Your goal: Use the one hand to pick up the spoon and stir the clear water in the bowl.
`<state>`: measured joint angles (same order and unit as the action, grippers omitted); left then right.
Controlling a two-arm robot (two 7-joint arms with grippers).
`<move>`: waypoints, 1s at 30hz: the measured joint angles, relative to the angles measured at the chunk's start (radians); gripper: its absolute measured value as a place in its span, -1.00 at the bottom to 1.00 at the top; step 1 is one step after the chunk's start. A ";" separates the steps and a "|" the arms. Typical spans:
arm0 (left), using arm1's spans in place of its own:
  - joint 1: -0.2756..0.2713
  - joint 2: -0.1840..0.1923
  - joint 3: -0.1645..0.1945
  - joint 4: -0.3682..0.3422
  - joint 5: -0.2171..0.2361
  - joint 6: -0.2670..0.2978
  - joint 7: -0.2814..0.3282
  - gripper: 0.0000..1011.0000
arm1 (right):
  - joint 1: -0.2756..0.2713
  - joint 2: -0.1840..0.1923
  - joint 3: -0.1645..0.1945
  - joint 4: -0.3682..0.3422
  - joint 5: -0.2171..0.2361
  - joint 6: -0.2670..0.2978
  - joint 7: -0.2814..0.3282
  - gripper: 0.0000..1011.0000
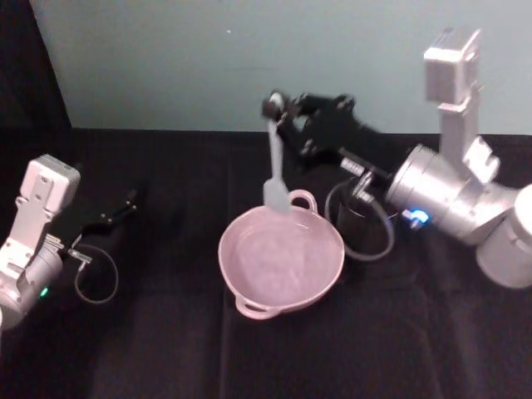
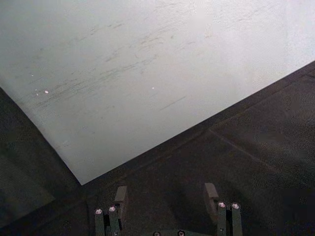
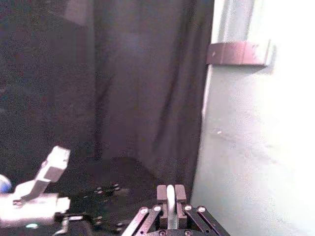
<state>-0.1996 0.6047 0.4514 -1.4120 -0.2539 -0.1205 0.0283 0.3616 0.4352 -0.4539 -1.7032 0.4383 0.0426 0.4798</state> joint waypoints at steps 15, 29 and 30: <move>0.000 0.000 0.000 0.000 0.000 0.000 0.000 1.00 | -0.054 0.092 0.143 -0.093 0.018 0.021 -0.077 -0.79; 0.000 0.000 0.000 0.000 0.000 0.000 0.000 1.00 | -0.111 0.086 0.194 -0.050 0.025 0.045 -0.118 -0.79; 0.000 0.000 0.000 0.000 0.000 0.000 0.000 1.00 | -0.114 0.084 0.196 -0.046 0.028 0.047 -0.120 -0.79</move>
<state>-0.1995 0.6047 0.4514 -1.4120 -0.2539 -0.1205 0.0283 0.2472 0.5190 -0.2577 -1.7493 0.4659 0.0895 0.3599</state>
